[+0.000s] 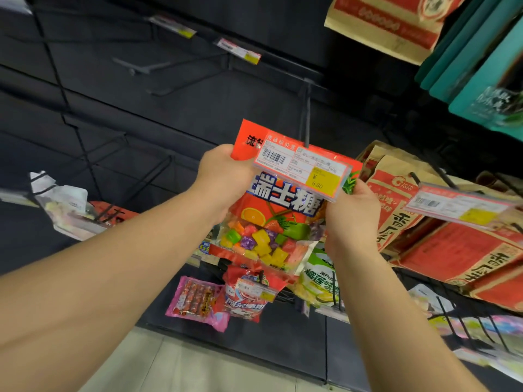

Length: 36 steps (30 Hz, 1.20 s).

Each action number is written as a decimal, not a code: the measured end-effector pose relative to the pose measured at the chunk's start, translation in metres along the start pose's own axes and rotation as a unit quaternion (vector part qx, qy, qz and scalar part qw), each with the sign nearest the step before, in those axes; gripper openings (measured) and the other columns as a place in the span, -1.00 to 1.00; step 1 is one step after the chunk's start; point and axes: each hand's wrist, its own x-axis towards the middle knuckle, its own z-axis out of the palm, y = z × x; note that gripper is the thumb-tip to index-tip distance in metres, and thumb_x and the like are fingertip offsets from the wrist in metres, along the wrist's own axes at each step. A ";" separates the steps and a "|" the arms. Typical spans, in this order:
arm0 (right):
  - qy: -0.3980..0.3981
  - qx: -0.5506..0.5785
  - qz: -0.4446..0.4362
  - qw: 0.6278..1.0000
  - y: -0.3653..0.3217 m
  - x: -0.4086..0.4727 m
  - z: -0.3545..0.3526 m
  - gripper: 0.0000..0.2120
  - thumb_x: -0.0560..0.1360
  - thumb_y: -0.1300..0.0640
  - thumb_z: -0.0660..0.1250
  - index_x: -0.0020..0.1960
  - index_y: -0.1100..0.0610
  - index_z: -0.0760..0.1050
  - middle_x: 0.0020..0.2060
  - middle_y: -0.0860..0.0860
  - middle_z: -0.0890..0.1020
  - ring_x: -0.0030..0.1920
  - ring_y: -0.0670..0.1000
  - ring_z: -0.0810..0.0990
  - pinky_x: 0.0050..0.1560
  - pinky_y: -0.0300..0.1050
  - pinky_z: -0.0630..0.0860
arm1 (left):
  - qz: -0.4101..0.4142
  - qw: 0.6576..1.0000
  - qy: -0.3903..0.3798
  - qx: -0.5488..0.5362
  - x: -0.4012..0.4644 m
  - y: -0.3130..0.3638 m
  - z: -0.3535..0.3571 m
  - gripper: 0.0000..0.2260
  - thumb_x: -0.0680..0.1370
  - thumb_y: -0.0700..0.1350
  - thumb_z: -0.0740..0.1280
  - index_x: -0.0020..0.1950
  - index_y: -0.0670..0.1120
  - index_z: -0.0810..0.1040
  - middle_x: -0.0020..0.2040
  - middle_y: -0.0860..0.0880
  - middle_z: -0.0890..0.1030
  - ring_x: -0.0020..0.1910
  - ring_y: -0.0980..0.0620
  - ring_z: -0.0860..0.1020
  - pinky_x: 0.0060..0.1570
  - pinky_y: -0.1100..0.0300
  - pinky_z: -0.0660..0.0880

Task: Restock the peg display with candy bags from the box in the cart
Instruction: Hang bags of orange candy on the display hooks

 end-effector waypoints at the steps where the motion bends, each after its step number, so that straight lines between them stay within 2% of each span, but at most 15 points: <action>1: 0.008 0.003 0.007 1.000 0.001 -0.002 -0.001 -0.85 0.54 0.15 0.42 -0.20 0.10 0.56 -0.34 -0.07 0.72 -0.29 -0.04 0.67 -0.31 -0.06 0.63 | 0.007 1.000 -0.002 0.013 -0.002 0.001 0.000 -0.90 0.47 -0.10 0.51 -0.08 -0.08 0.66 -0.14 0.02 0.71 -0.21 0.08 0.66 -0.30 0.21 0.54; 2: 0.015 0.008 0.016 1.000 0.002 -0.003 -0.003 -0.85 0.53 0.13 0.43 -0.20 0.09 0.57 -0.31 -0.03 0.72 -0.25 0.03 0.68 -0.26 0.05 0.64 | 0.011 1.000 -0.008 0.025 -0.003 0.003 0.001 -0.94 0.48 -0.12 0.50 -0.13 -0.05 0.64 -0.16 0.05 0.70 -0.21 0.09 0.65 -0.29 0.21 0.54; 4: 0.023 0.017 0.028 0.999 0.003 -0.007 -0.004 -0.86 0.51 0.07 0.46 -0.18 0.09 0.60 -0.23 0.07 0.74 -0.19 0.16 0.68 -0.14 0.36 0.61 | 0.012 0.999 -0.021 0.035 -0.006 0.003 0.002 -0.89 0.50 -0.14 0.48 -0.20 -0.01 0.61 -0.19 0.08 0.68 -0.20 0.10 0.64 -0.31 0.21 0.52; 5: 0.024 0.016 0.030 0.999 0.002 -0.008 -0.004 -0.86 0.50 0.05 0.47 -0.19 0.08 0.61 -0.18 0.12 0.74 -0.14 0.23 0.70 -0.13 0.46 0.56 | 0.007 0.999 -0.026 0.034 -0.008 0.004 0.003 -0.88 0.51 -0.14 0.47 -0.21 0.01 0.60 -0.21 0.10 0.66 -0.22 0.12 0.63 -0.35 0.23 0.50; 6: 0.026 0.015 0.030 0.999 0.000 -0.009 -0.003 -0.85 0.50 0.06 0.47 -0.20 0.08 0.61 -0.17 0.14 0.73 -0.07 0.30 0.70 -0.14 0.49 0.54 | 0.004 0.999 -0.028 0.034 -0.008 0.005 0.003 -0.87 0.51 -0.14 0.47 -0.21 0.01 0.59 -0.22 0.11 0.65 -0.24 0.15 0.61 -0.37 0.25 0.48; 10: 0.020 0.007 0.020 1.000 -0.008 -0.006 0.003 -0.86 0.53 0.10 0.44 -0.14 0.16 0.60 -0.18 0.09 0.74 -0.05 0.26 0.71 -0.13 0.44 0.58 | -0.009 1.000 -0.016 0.021 -0.004 0.005 0.002 -0.89 0.49 -0.14 0.49 -0.19 -0.01 0.59 -0.15 0.07 0.68 -0.17 0.10 0.63 -0.24 0.22 0.54; 13: 0.020 -0.003 0.015 1.000 -0.011 -0.005 0.003 -0.84 0.52 0.10 0.45 -0.10 0.21 0.60 -0.16 0.13 0.73 0.04 0.35 0.63 -0.12 0.47 0.54 | -0.023 1.000 -0.012 0.016 -0.002 0.004 0.004 -0.90 0.50 -0.13 0.48 -0.17 -0.01 0.60 -0.12 0.05 0.69 -0.13 0.07 0.64 -0.19 0.20 0.55; 18: 0.015 -0.039 0.012 0.999 -0.013 0.002 -0.003 -0.84 0.51 0.12 0.46 -0.11 0.22 0.59 -0.22 0.07 0.74 -0.10 0.18 0.73 -0.14 0.33 0.63 | -0.056 0.998 -0.013 -0.013 -0.005 0.001 0.010 -0.92 0.52 -0.14 0.46 -0.01 -0.06 0.62 -0.12 0.00 0.70 -0.23 0.08 0.65 -0.42 0.30 0.53; 21: 0.013 -0.026 0.028 0.999 -0.009 0.006 -0.002 -0.84 0.50 0.13 0.47 -0.08 0.23 0.59 -0.21 0.08 0.74 -0.12 0.16 0.74 -0.13 0.34 0.64 | -0.014 0.999 0.015 0.042 -0.002 0.001 0.011 -0.90 0.50 -0.15 0.45 0.00 -0.06 0.65 -0.12 0.03 0.68 -0.19 0.11 0.63 -0.35 0.27 0.46; 23: 0.014 -0.012 0.036 0.999 -0.005 0.004 0.000 -0.83 0.50 0.11 0.47 -0.05 0.23 0.60 -0.19 0.08 0.74 -0.12 0.12 0.74 -0.10 0.33 0.63 | 0.026 0.994 0.029 0.102 0.001 0.002 0.011 -0.91 0.47 -0.13 0.44 -0.05 -0.07 0.66 -0.13 0.04 0.68 -0.23 0.17 0.56 -0.36 0.26 0.39; 25: 0.018 -0.001 0.041 0.999 -0.002 0.002 0.000 -0.79 0.49 0.09 0.48 -0.06 0.24 0.60 -0.18 0.11 0.74 -0.10 0.13 0.73 -0.09 0.38 0.60 | 0.038 0.991 0.040 0.126 0.002 0.003 0.011 -0.82 0.42 -0.06 0.45 -0.03 -0.09 0.64 -0.13 0.03 0.67 -0.25 0.15 0.54 -0.38 0.22 0.36; 27: 0.018 0.006 0.041 0.999 -0.002 0.000 0.001 -0.85 0.50 0.09 0.47 -0.08 0.18 0.62 -0.18 0.07 0.75 -0.08 0.12 0.74 -0.05 0.31 0.63 | 0.040 0.989 0.050 0.135 0.002 0.005 0.011 -0.66 0.36 0.03 0.46 0.06 -0.08 0.58 -0.09 0.04 0.65 -0.19 0.12 0.57 -0.36 0.21 0.35; 31: -0.003 -0.011 0.019 1.000 -0.004 -0.003 0.003 -0.90 0.52 0.12 0.45 -0.06 0.16 0.63 -0.15 0.05 0.75 -0.07 0.10 0.74 -0.06 0.26 0.65 | 0.043 0.989 0.050 0.133 0.001 0.007 0.010 -0.53 0.28 0.13 0.42 0.10 -0.07 0.55 -0.09 0.05 0.66 -0.14 0.11 0.61 -0.36 0.21 0.36; 33: -0.010 -0.013 0.026 1.000 -0.005 -0.005 0.004 -0.90 0.52 0.11 0.46 -0.06 0.15 0.63 -0.16 0.02 0.75 -0.11 0.05 0.74 -0.07 0.22 0.67 | 0.044 0.989 0.043 0.133 -0.001 0.007 0.010 -0.52 0.28 0.13 0.43 0.11 -0.09 0.56 -0.08 0.04 0.67 -0.13 0.12 0.62 -0.36 0.21 0.38; 36: -0.001 0.005 0.030 1.000 -0.005 -0.008 0.001 -0.88 0.52 0.11 0.44 -0.04 0.16 0.63 -0.16 0.02 0.75 -0.09 0.07 0.74 -0.11 0.14 0.69 | 0.042 0.991 0.038 0.120 0.000 0.006 0.012 -0.58 0.41 0.05 0.49 0.17 -0.05 0.45 -0.08 0.10 0.58 -0.14 0.18 0.56 -0.25 0.18 0.45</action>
